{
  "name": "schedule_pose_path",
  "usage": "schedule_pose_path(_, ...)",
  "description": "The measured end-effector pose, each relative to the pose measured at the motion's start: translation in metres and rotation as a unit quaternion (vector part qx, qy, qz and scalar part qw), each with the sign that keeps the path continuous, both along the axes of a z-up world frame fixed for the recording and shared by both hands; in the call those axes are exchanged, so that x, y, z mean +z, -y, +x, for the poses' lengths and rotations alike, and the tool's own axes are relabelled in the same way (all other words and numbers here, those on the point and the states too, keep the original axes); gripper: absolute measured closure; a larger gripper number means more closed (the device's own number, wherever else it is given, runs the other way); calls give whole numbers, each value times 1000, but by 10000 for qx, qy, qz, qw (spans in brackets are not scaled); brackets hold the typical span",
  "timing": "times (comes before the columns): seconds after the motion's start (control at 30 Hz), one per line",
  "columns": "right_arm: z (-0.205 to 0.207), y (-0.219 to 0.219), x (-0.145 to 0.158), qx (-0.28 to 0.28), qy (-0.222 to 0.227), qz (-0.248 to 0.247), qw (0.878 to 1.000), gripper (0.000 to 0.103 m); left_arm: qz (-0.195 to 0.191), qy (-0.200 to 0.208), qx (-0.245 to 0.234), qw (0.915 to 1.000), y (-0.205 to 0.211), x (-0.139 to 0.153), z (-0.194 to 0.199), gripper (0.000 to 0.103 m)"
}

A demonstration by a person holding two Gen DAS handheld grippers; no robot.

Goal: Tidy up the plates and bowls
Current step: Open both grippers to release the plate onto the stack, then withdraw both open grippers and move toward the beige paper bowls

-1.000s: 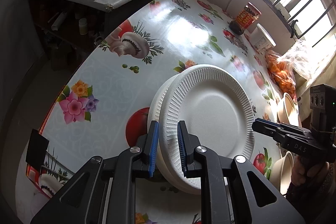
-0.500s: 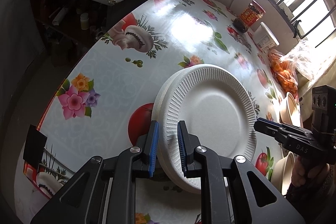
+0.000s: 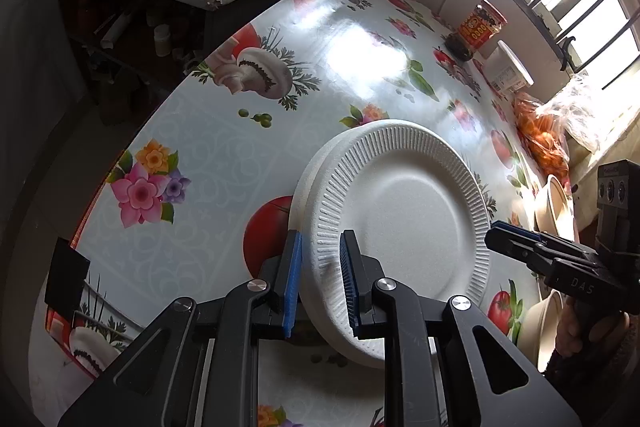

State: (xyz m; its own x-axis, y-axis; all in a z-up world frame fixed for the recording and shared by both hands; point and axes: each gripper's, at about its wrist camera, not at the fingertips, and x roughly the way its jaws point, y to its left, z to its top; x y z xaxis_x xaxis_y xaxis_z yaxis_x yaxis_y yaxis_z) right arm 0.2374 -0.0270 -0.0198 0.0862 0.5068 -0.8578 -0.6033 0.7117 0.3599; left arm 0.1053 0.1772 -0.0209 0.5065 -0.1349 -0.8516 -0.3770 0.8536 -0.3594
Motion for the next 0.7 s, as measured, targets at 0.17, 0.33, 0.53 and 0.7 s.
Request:
schedule_pose_path(0.17, -2, 3, 4, -11, 67, 28, 10000, 64, 53, 79, -9, 10000, 1, 6, 0, 73)
schedule_pose_path(0.33, -2, 6, 7, -60, 108, 47, 9999, 63, 121, 92, -2, 9999, 2, 9, 0, 69)
schedule_pose_path(0.53, -3, 11, 14, -110, 173, 118, 9997, 63, 261, 147, -27, 9995, 4, 16, -1, 57)
schedule_pose_path(0.7, -4, 14, 15, -134, 192, 134, 9996, 63, 329, 171, -41, 9993, 7, 21, -3, 57)
